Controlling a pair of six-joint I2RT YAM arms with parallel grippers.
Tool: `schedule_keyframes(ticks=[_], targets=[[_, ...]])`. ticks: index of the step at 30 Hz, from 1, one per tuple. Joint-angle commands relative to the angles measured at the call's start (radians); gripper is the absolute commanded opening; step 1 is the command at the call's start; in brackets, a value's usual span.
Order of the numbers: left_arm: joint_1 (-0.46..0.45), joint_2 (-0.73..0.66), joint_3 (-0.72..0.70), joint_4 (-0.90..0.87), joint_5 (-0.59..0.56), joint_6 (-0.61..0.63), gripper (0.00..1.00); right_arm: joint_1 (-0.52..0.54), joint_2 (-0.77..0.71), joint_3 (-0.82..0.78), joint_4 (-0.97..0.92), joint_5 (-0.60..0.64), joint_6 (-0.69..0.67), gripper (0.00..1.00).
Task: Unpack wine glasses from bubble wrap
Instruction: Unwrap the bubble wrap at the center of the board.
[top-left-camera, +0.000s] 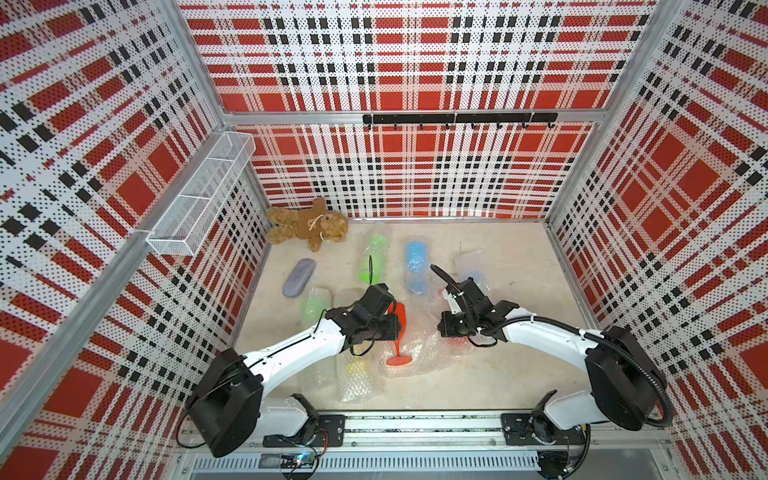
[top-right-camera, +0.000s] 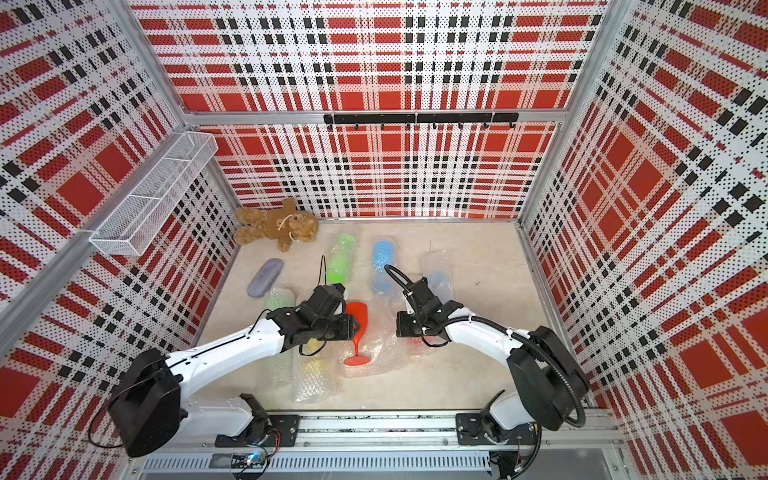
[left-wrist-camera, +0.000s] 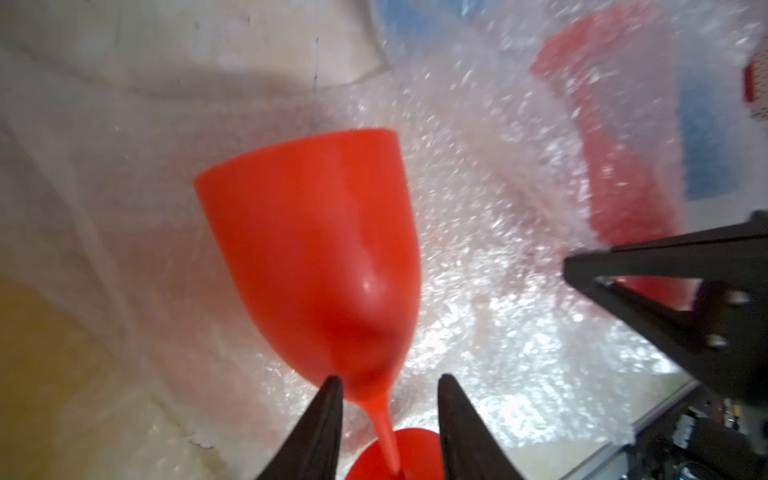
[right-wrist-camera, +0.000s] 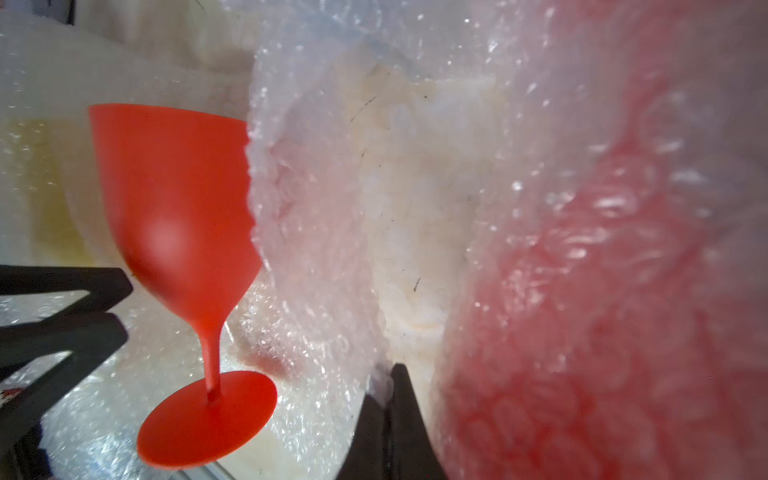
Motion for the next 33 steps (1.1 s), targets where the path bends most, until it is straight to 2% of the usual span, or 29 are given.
schedule_keyframes(ticks=[1,6,15,22,24,27,30,33], targets=[[0.005,0.006,-0.039,0.018,-0.058,-0.006,0.39,-0.004,0.010,-0.020,-0.012,0.108,0.038,0.00],[0.025,0.002,-0.056,0.014,-0.100,-0.001,0.37,-0.007,0.009,-0.050,-0.012,0.187,0.082,0.00],[0.003,0.105,-0.059,0.044,-0.161,-0.043,0.30,-0.010,0.066,-0.053,0.022,0.172,0.093,0.02],[-0.015,0.137,-0.030,0.041,-0.182,-0.043,0.27,-0.010,-0.020,0.054,-0.111,0.275,0.016,0.43],[-0.017,0.134,-0.028,0.040,-0.187,-0.039,0.27,-0.009,-0.055,0.080,-0.135,0.278,-0.015,0.48],[-0.018,0.133,-0.023,0.037,-0.190,-0.031,0.27,0.004,-0.097,0.106,-0.110,0.178,-0.074,0.44],[-0.022,0.136,-0.012,0.035,-0.199,-0.021,0.26,0.029,-0.066,0.147,-0.085,0.031,-0.103,0.31],[-0.024,0.136,-0.005,0.024,-0.216,-0.014,0.26,0.067,-0.004,0.185,-0.048,-0.042,-0.109,0.18]])
